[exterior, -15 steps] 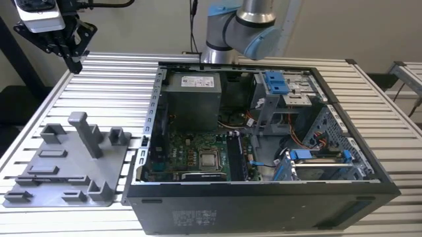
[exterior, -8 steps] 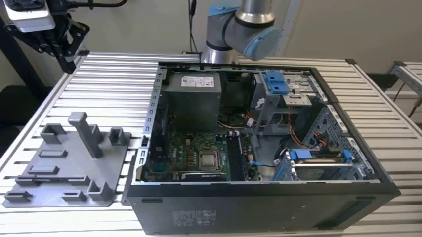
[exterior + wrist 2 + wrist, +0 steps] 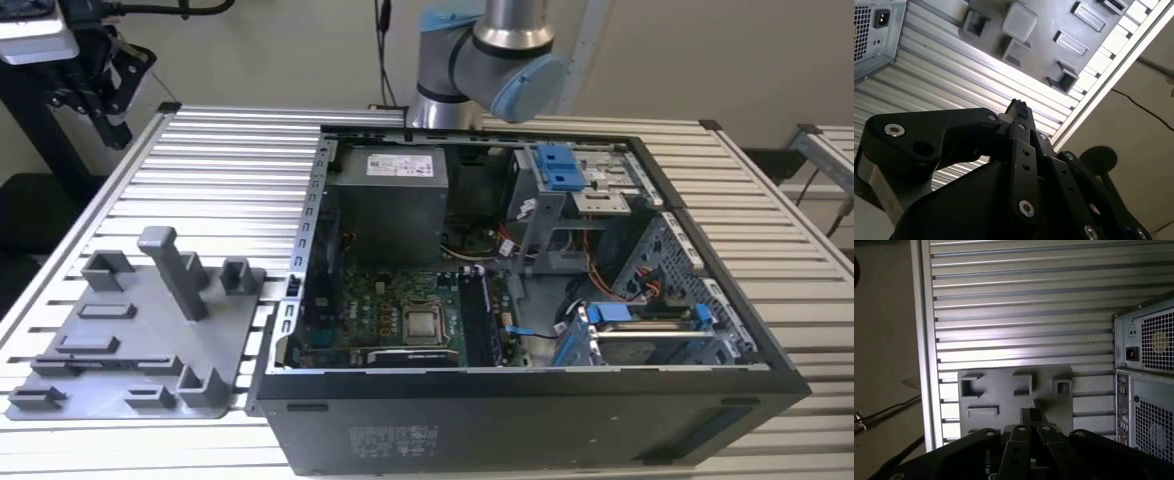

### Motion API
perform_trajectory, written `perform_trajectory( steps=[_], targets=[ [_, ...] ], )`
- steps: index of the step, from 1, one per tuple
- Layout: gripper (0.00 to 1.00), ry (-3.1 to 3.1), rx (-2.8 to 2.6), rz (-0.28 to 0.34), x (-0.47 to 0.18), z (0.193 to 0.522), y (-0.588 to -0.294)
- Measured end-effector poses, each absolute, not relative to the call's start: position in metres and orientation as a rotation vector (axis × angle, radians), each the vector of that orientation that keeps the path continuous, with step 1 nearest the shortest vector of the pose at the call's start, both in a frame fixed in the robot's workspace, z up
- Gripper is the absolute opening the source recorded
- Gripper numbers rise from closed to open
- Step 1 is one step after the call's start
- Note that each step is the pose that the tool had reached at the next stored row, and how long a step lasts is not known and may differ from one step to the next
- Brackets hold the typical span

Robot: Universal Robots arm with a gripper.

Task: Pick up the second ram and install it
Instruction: 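Reach for the second ram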

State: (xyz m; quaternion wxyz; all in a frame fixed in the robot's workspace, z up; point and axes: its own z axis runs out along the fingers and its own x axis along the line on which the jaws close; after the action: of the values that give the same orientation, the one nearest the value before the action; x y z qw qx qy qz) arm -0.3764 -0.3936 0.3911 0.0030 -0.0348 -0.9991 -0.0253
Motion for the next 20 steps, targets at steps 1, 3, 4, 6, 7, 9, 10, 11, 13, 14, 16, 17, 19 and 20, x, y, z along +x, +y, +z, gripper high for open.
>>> perform_trajectory(
  steps=[1, 3, 4, 6, 7, 9, 10, 11, 13, 14, 16, 17, 19, 20],
  targets=[
    [0.11, -3.133, -0.109, -0.079, -0.379, 0.391, -0.394],
    [0.11, -3.133, -0.107, -0.079, -0.384, 0.391, -0.394],
    [0.11, -3.133, -0.106, -0.079, -0.386, 0.391, -0.394],
    [0.11, -3.133, -0.094, -0.079, -0.389, 0.391, -0.394],
    [0.11, -3.133, -0.080, -0.079, -0.390, 0.391, -0.394],
    [0.11, -3.134, -0.060, -0.079, -0.391, 0.391, -0.394],
    [0.11, -3.134, -0.060, -0.079, -0.391, 0.391, -0.394],
    [0.11, -3.134, -0.060, -0.079, -0.391, 0.391, -0.394],
    [0.11, -3.134, -0.060, -0.079, -0.391, 0.391, -0.394],
    [0.11, -3.134, -0.060, -0.079, -0.391, 0.391, -0.394],
    [0.11, -3.134, -0.060, -0.079, -0.391, 0.390, -0.397],
    [0.11, -3.134, -0.060, -0.079, -0.391, 0.390, -0.399],
    [0.11, -3.134, -0.060, -0.079, -0.392, 0.390, -0.403],
    [0.11, -3.134, -0.060, -0.079, -0.392, 0.389, -0.404]
  ],
)
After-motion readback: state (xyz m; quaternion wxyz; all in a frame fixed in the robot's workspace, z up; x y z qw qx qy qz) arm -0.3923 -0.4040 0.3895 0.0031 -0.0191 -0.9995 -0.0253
